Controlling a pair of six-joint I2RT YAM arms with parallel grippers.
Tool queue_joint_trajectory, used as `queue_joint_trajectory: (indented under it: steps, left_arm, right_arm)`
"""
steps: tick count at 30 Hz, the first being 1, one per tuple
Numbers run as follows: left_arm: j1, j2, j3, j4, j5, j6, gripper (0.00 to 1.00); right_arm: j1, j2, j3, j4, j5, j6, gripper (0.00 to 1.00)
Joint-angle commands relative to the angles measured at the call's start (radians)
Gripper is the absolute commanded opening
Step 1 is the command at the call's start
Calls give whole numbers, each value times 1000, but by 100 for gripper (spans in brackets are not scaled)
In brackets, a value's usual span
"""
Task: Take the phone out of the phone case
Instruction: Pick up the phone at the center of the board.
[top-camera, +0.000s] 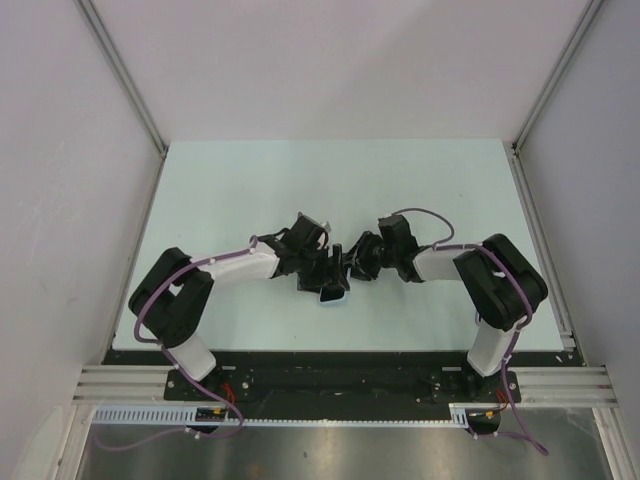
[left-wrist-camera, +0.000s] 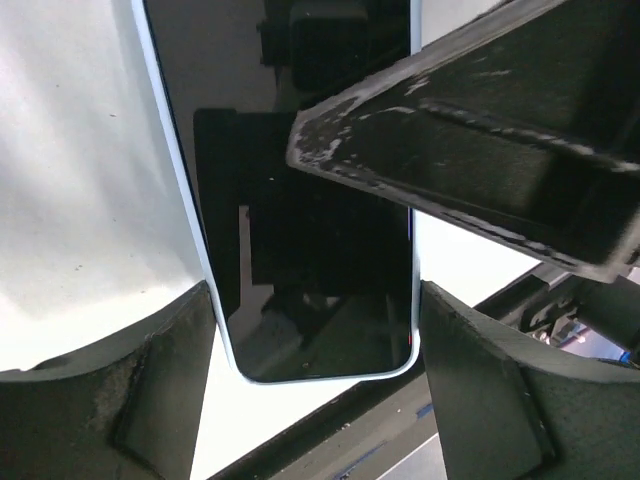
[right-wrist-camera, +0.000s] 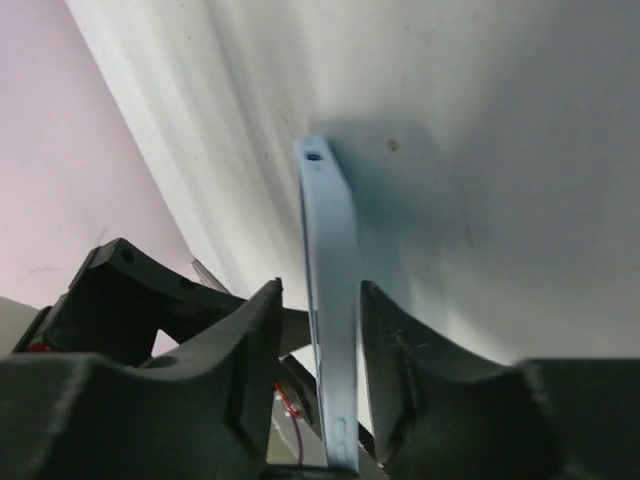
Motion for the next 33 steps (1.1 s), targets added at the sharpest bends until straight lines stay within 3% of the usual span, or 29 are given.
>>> queue_joint_trajectory:
  steps: [1,3,4,6,12,15,19,27,33]
  left_arm:
    - [0,-84,-4,42,62,11,65]
    - [-1,-112,4,33,62,20,71]
    - [-1,-119,7,28,62,35,86]
    - [5,-145,38,-13,65,55,99]
    - [83,-285,18,-27,136,84,100]
    - [161,-395,-83,106,237,32,100]
    - [250,-462,-230,457,395,-116,100]
    - [250,-393,-298,776,539,-270,96]
    - [250,-356,-343,1037,570,-433,82]
  right_arm:
    - [10,23,40,68,-34,-2,33]
    - [4,23,51,76,-50,-13,7]
    - [-6,18,58,70,-63,-28,0]
    - [-26,-8,65,65,-92,-46,0]
    - [-131,-111,66,76,-223,-138,0]
    - [-155,-169,66,124,-327,-155,0]
    - [-148,-232,65,241,-427,-116,0]
    - [-119,-270,66,429,-487,47,0]
    - [-96,-234,63,509,-461,124,0]
